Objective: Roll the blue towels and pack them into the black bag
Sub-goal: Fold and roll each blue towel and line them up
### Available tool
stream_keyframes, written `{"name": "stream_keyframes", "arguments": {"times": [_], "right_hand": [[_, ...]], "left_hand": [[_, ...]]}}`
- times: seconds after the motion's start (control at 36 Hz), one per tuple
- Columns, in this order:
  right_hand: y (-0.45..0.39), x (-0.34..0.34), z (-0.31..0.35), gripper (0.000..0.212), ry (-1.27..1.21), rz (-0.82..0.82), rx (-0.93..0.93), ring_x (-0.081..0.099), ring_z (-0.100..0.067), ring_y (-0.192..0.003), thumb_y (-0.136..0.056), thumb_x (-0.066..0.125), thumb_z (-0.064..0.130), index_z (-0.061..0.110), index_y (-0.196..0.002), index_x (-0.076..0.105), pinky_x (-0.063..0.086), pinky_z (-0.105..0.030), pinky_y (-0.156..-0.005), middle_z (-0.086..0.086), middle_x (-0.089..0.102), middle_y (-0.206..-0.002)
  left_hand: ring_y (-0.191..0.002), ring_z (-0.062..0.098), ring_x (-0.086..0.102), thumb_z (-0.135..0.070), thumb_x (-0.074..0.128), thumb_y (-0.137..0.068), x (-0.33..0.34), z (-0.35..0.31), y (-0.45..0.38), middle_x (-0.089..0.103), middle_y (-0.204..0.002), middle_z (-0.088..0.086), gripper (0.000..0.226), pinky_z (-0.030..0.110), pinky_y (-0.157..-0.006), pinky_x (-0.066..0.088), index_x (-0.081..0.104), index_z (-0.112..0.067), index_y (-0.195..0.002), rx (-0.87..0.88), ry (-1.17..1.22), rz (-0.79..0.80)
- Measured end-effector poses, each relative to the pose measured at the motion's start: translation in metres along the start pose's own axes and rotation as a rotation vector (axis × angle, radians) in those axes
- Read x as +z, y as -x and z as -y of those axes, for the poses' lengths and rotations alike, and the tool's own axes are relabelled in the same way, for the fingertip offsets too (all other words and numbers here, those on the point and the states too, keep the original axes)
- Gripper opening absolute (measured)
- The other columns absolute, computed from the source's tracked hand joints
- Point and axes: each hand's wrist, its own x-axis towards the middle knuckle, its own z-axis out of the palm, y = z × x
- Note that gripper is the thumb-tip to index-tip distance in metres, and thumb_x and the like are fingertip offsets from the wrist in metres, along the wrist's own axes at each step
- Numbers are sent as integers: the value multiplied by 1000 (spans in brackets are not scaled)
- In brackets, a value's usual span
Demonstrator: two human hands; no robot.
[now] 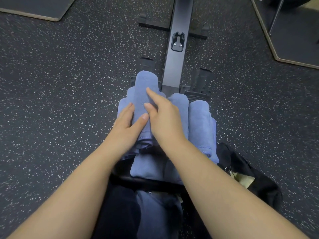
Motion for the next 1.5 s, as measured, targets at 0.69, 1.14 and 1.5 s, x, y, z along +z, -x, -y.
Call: {"name": "stream_keyframes", "arguments": {"times": [0.69,1.14,1.5], "right_hand": [[-3,-17,-18,53,503,316,-174,14,-18,-146,-104,31,27,20,-153,12,23,-42,-115,1,5,-161],[22,-32,-23,50,436,219,-83,0,-17,-147,-101,34,42,44,-149,18,7,-48,-118,2,12,-160],[25,-28,-20,48,404,212,-92,1,-20,-147,-100,36,44,52,-145,21,9,-53,-116,0,13,-160]], "left_hand": [[-146,11,-12,-20,51,-96,4,-22,16,16,-141,-30,70,33,-117,-1,11,-53,-143,12,-19,-15],[-144,-6,-2,-69,54,-64,-1,-20,10,3,-161,-13,75,26,-114,7,7,-76,-122,39,-24,10],[-133,-5,18,-45,39,-98,-12,-8,-1,28,-140,-14,50,15,-109,9,8,-48,-137,75,-73,-23]]}}
